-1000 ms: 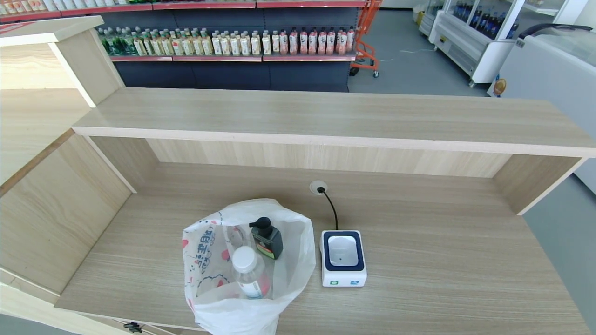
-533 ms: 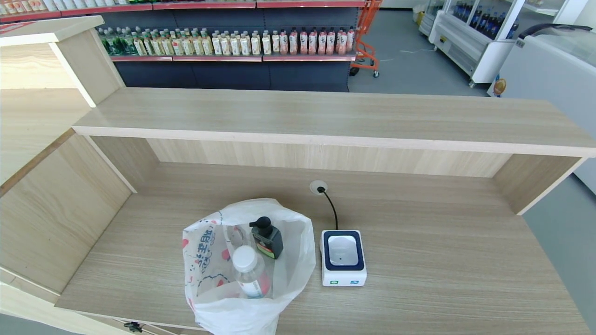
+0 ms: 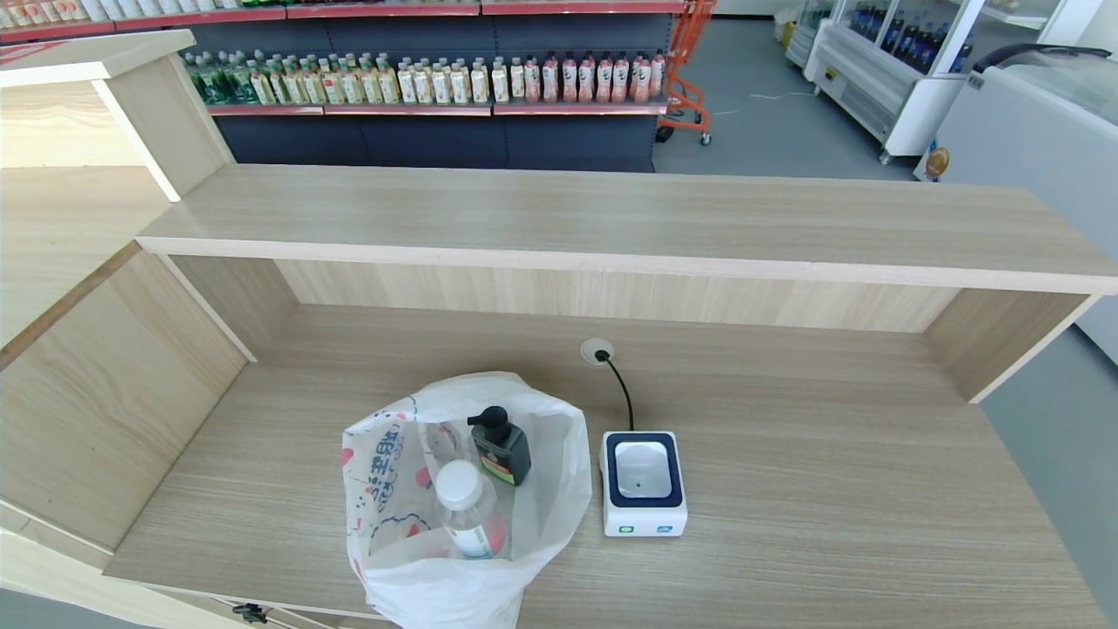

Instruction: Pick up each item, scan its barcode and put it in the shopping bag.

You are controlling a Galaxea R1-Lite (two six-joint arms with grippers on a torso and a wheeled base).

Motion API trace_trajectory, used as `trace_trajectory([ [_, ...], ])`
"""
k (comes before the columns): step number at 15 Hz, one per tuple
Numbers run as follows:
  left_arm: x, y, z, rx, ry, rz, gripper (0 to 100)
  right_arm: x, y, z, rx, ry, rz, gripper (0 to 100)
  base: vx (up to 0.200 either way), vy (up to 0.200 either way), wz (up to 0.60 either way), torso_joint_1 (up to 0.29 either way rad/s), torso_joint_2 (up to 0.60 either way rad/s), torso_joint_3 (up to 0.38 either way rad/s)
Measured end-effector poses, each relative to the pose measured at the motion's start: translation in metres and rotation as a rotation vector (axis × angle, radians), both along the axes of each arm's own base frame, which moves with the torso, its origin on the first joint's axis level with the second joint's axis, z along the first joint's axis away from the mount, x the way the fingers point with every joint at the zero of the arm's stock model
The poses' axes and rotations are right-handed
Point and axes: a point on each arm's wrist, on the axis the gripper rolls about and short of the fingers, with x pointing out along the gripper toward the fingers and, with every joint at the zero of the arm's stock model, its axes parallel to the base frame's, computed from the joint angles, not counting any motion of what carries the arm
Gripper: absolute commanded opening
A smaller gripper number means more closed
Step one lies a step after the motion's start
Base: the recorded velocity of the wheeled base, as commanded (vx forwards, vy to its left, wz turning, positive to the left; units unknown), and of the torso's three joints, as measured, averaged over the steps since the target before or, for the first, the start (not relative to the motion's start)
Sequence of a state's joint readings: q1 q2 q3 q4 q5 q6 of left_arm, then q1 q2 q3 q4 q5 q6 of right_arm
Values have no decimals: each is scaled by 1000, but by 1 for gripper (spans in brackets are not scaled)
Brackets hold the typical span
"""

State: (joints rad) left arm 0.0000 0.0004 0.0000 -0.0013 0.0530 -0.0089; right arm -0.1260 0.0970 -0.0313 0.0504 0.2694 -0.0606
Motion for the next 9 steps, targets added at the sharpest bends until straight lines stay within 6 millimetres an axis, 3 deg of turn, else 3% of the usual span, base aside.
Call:
trace_trajectory([
  [9, 0, 0, 0, 0, 0, 0, 100, 0, -1, 0, -20, 0, -47, 100, 0, 0, 0, 0, 0, 0],
])
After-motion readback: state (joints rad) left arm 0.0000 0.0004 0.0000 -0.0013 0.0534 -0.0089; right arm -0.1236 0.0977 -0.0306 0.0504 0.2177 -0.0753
